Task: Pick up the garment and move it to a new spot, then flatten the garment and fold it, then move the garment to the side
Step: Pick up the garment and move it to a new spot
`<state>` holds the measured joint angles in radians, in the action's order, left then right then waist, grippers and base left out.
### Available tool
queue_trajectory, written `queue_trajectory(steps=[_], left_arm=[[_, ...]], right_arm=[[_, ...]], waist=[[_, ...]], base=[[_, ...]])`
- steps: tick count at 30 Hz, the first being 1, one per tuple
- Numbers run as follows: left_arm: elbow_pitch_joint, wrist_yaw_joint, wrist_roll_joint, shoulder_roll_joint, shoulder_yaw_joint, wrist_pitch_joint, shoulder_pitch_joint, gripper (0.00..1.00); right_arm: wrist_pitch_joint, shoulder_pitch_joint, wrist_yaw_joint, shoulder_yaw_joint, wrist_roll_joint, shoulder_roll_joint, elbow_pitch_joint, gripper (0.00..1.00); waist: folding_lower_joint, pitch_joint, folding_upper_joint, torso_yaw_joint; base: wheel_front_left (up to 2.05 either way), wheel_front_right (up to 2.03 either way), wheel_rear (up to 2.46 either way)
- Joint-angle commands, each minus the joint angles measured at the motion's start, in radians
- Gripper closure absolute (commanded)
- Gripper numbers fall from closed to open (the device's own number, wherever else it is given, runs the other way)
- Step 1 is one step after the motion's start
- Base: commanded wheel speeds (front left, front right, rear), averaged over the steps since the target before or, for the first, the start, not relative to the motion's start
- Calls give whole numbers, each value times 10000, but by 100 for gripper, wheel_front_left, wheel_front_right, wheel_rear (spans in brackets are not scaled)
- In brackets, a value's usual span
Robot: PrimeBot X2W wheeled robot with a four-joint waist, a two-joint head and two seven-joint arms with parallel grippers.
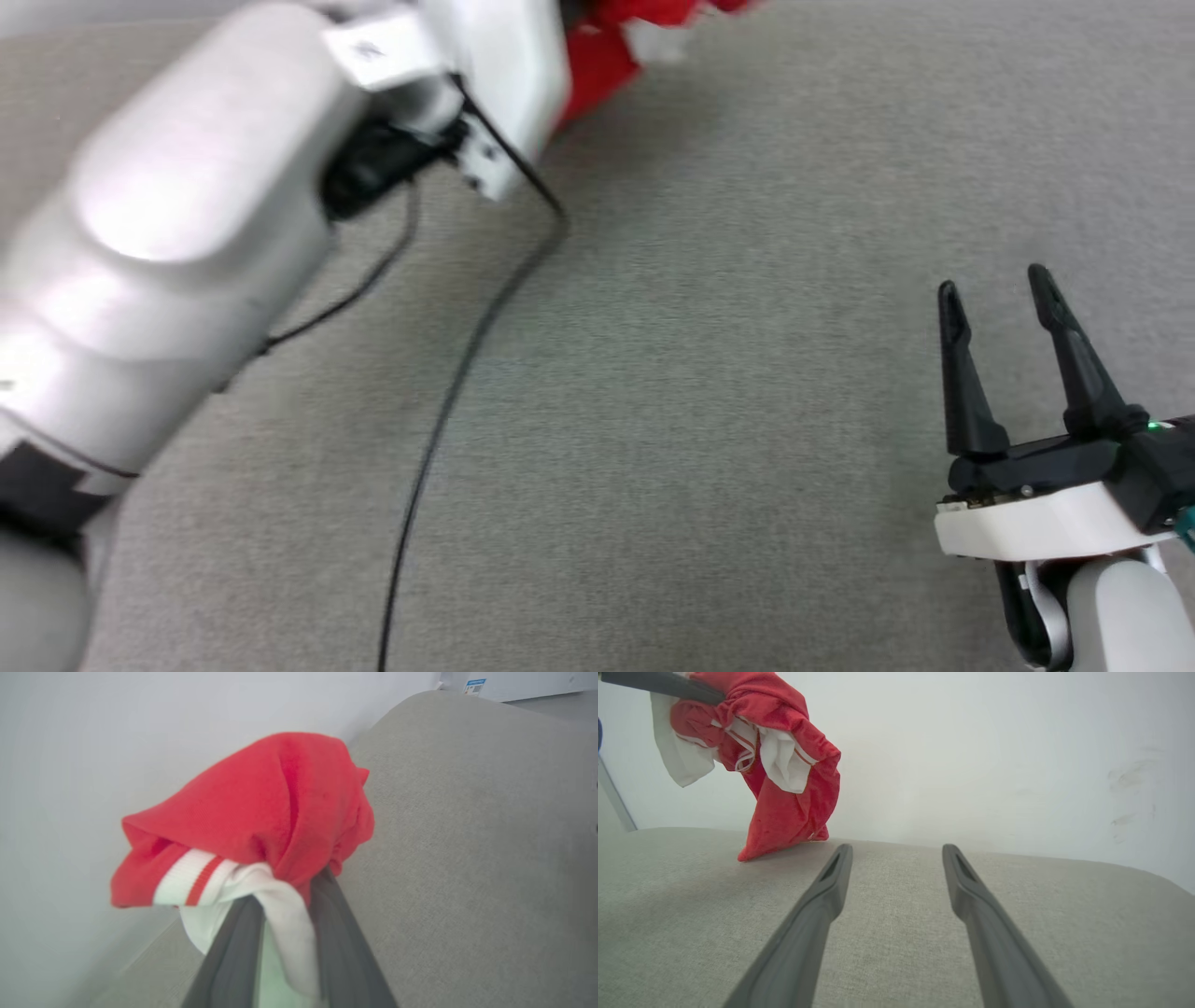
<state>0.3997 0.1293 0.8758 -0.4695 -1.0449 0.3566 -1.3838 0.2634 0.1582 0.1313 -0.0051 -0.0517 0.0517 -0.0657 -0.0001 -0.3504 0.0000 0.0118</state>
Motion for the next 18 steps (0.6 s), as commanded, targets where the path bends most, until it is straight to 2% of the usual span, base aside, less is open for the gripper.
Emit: queue_trajectory(steps=[1, 6, 9, 14, 18], left_arm=[[-47, 0, 39, 263, -268, -111, -166, 100], [46, 0, 105, 1153, -1533, -431, 114, 100], [233, 0, 213, 1503, -2067, -537, 523, 100], [365, 0, 94, 1765, -2325, -263, 1352, 100], [246, 0, -445, 1840, -2348, 246, 2328, 100]], right_arm=[[21, -53, -10, -77, -76, -25, -65, 0], [21, -11, -9, -152, -252, -26, -93, 0], [21, 39, -9, -178, -357, -26, -110, 0], [21, 100, -9, -233, -472, -26, -121, 0], [21, 112, -10, -273, -487, -26, -96, 0]], waist=[[1, -166, 0, 375], [1, -322, 0, 730], [1, -395, 0, 826], [1, -488, 0, 849], [1, -553, 0, 750]], base=[[0, 0, 0], [0, 0, 0], [0, 0, 0], [0, 0, 0], [0, 0, 0]])
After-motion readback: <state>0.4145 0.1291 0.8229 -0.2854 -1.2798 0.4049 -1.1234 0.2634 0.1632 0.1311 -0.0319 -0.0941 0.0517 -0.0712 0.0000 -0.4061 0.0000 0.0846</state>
